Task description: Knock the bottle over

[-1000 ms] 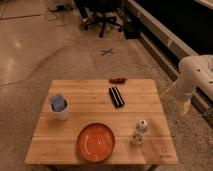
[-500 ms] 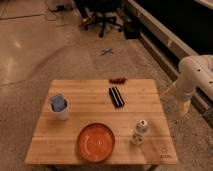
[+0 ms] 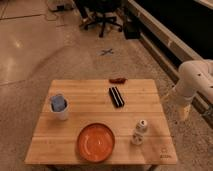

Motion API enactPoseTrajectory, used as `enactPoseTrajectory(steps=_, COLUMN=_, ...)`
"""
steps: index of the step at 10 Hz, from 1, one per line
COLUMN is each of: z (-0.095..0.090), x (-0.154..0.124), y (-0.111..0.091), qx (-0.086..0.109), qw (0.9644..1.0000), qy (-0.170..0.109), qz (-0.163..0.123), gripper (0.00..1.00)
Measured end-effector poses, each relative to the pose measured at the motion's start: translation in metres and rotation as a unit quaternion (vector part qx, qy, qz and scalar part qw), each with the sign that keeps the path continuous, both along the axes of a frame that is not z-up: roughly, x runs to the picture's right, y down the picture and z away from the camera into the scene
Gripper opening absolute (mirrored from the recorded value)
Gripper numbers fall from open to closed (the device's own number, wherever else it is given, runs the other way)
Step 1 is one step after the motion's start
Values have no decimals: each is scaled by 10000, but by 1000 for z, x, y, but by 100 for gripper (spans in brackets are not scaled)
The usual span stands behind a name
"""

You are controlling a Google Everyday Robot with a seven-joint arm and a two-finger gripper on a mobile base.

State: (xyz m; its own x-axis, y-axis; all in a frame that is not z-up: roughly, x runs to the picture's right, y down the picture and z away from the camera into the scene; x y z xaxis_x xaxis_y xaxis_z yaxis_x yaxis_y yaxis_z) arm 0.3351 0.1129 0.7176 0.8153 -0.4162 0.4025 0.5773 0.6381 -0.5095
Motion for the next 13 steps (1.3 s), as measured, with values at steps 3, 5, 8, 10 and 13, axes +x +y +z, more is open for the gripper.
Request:
enactPoseTrajectory(steps=3, z=-5, x=-3, y=31, qx=-136, qw=9999, qy=-95, qz=28, gripper=77)
enactPoseTrajectory(steps=5, z=-3, x=-10, y=47, qx=-189, qw=9997, qy=-151, qz=8, gripper=77)
enactPoseTrajectory(steps=8, z=-4, x=-28, y=75, qx=-256, qw=9993, qy=-267, qz=-55, gripper=77)
enactPoseTrajectory(steps=10, z=-11, x=-45, y=93, qx=-232, qw=9989, qy=-393, qz=-145, gripper=77)
enactPoseTrajectory(steps=13, z=-15, x=-64, y=116, qx=-181, qw=9978, qy=-521, qz=-364, gripper=77)
